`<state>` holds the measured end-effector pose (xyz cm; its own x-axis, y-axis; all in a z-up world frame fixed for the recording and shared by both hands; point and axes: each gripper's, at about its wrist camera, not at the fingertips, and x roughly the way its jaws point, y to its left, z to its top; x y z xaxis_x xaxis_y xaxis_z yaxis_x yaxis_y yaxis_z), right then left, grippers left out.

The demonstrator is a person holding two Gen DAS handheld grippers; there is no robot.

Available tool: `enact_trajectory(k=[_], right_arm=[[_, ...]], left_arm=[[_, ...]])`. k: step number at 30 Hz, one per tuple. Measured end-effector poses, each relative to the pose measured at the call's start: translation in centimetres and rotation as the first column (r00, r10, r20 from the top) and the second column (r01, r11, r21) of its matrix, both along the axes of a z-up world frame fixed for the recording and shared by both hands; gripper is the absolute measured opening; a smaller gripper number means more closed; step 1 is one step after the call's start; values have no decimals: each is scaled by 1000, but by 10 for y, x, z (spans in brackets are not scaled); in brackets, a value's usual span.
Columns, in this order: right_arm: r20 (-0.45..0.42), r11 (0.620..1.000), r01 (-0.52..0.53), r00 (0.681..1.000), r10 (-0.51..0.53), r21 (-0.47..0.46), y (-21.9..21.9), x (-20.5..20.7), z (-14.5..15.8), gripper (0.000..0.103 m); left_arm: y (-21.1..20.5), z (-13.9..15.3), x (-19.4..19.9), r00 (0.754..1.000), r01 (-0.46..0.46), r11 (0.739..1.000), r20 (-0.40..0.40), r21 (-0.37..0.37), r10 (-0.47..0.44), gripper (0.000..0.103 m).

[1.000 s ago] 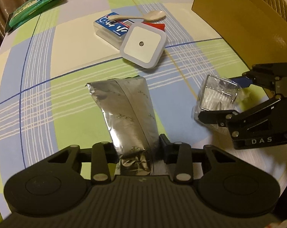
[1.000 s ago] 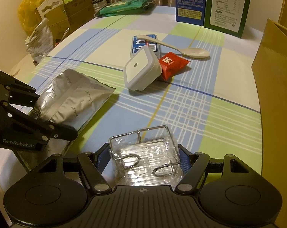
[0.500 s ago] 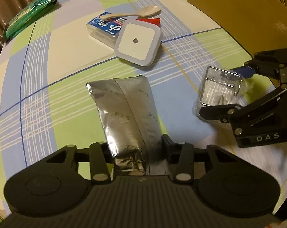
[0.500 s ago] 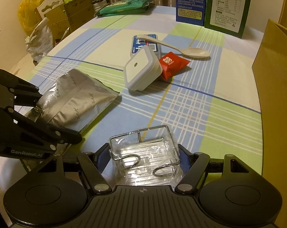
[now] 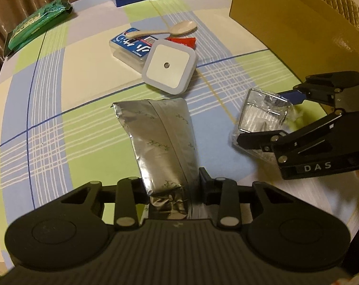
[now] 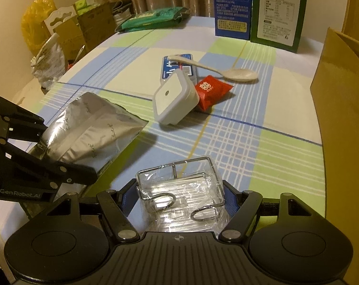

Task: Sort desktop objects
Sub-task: 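Lift the foil bag with the left tool while the right tool lifts the clear tray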

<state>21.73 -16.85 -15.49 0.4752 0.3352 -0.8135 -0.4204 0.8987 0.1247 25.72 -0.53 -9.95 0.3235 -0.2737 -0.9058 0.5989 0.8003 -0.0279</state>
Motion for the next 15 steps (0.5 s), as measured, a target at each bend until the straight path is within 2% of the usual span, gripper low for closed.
enact_trajectory(k=[15], right_arm=[[2, 1000, 14, 1000, -14, -10, -3, -1, 0, 69]], left_arm=[[2, -2, 0, 1000, 2, 1000, -15, -3, -2, 31]])
